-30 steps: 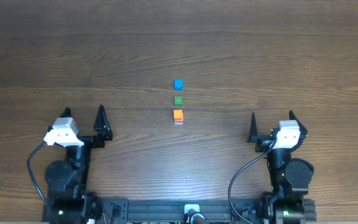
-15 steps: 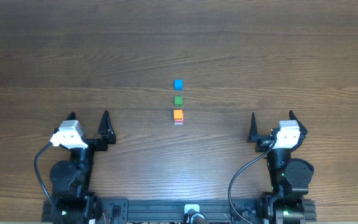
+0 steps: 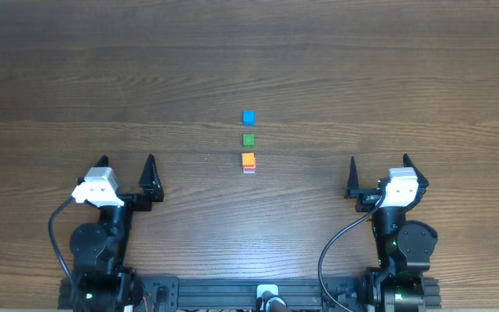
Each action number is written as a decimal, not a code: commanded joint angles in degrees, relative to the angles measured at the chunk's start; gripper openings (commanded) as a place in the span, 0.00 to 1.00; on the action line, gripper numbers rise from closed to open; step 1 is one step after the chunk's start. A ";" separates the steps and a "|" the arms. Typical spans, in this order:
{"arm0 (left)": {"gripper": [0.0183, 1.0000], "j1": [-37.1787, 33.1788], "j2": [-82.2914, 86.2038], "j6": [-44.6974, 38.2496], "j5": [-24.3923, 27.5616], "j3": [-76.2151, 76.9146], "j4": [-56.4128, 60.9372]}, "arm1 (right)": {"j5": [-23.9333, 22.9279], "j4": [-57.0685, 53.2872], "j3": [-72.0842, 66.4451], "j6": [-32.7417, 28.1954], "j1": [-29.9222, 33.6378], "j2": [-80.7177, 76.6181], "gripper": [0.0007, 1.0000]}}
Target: Stack Cubes
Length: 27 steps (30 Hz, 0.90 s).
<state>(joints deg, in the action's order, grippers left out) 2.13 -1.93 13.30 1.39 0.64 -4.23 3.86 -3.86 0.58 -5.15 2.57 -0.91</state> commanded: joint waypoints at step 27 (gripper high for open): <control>1.00 0.55 -7.48 0.83 1.11 -0.33 -0.07 | 4.92 6.49 3.10 8.66 -0.44 0.48 0.99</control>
<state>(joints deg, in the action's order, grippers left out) 2.46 -9.17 13.32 1.56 0.64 -4.23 7.18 1.28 0.67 1.48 2.55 -0.91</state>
